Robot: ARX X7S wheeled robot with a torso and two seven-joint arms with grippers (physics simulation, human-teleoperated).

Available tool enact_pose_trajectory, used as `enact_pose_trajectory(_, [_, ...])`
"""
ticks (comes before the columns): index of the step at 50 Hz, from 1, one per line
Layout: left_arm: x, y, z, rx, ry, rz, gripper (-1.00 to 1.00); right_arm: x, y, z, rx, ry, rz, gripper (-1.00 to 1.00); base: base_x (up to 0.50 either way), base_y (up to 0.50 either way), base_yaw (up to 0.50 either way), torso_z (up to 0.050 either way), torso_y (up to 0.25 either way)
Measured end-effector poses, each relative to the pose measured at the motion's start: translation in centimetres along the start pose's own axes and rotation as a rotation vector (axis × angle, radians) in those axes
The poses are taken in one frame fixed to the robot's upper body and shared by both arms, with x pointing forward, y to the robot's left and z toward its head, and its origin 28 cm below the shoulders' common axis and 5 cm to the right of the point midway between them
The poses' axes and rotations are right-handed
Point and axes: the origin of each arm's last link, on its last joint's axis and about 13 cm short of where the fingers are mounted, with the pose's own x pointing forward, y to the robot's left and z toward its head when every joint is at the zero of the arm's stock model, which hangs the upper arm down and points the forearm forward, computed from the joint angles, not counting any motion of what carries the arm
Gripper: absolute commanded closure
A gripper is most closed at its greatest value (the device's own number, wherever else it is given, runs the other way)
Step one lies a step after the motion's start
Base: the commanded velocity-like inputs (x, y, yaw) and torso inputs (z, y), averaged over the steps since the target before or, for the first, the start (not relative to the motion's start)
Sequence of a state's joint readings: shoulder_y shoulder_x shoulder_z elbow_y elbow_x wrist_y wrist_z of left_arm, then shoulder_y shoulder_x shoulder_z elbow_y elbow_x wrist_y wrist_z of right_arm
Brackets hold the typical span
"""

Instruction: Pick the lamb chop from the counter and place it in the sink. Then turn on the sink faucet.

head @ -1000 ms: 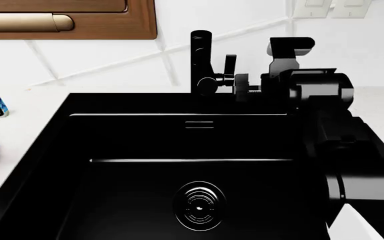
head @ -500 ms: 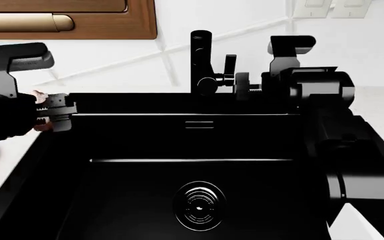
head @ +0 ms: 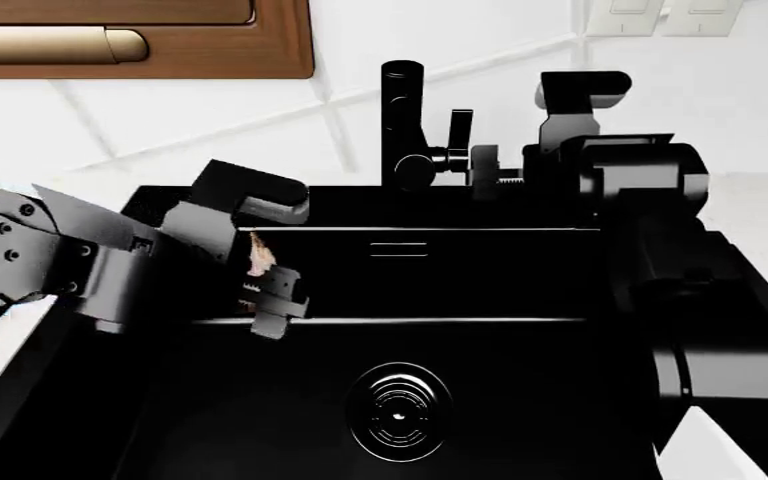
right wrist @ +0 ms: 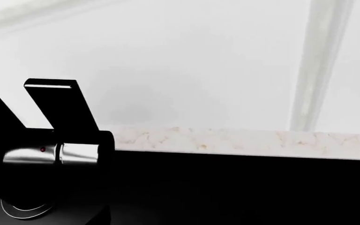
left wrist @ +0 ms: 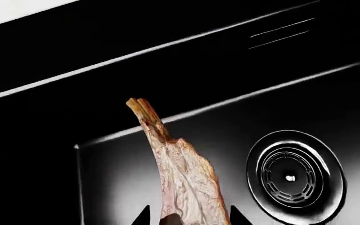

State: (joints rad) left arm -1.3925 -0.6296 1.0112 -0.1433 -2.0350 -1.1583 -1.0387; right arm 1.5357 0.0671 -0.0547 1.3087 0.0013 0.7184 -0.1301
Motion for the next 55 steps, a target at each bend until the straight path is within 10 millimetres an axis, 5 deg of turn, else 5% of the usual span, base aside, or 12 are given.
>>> enact_pose_trajectory(13, [6.5,-3.7,-3.3,0.171,0.2,-0.012,1.0,0.0,0.1,0.0,-0.003,0.001,-0.001,-1.0,0.0,0.0,0.0,0.0,0.0])
enact_pose_trajectory(24, [9.1,-5.2,-5.6,0.252,0.315,-0.01,1.0,0.0,0.0,0.0,-0.002,0.001,-0.002,-1.0,0.0,0.0,0.0,0.0,0.0])
enact_pose_trajectory(25, [9.2,-5.3,-5.7,0.257,0.322,-0.01,-1.0,0.0,0.0,0.0,-0.001,0.001,-0.002,-1.0,0.0,0.0,0.0,0.0,0.0])
enact_pose_trajectory(38, [7.8,-5.0,-4.4,0.259,0.266,-0.018,-1.0,0.1,-0.1,-0.2,0.0,0.003,-0.007,-1.0,0.0,0.0,0.0,0.0,0.0])
enact_pose_trajectory(55, [-2.7,-1.3,3.7,0.09,-0.154,-0.066,-1.0,0.1,-0.2,-0.2,-0.001,0.003,-0.014,-1.0,0.0,0.0,0.0,0.0,0.0])
